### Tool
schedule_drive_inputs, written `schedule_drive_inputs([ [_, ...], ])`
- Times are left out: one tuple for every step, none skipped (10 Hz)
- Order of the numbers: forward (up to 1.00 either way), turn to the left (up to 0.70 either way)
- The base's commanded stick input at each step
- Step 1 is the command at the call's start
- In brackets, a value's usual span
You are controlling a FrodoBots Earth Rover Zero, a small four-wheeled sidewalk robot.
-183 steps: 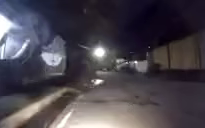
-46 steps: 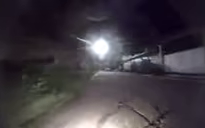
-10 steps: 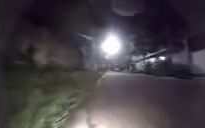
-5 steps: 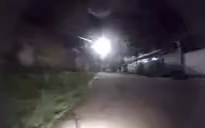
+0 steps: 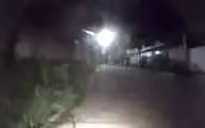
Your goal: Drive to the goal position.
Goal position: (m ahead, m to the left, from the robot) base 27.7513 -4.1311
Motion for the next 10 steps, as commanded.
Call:
schedule_drive_inputs([
  [0.7, -0.35],
  [0.7, -0.35],
  [0.7, -0.21],
  [0.7, -0.07],
  [0.7, -0.04],
  [0.7, -0.14],
  [0.7, -0.35],
  [0.7, -0.35],
  [0.7, -0.35],
  [0.7, 0.0],
])
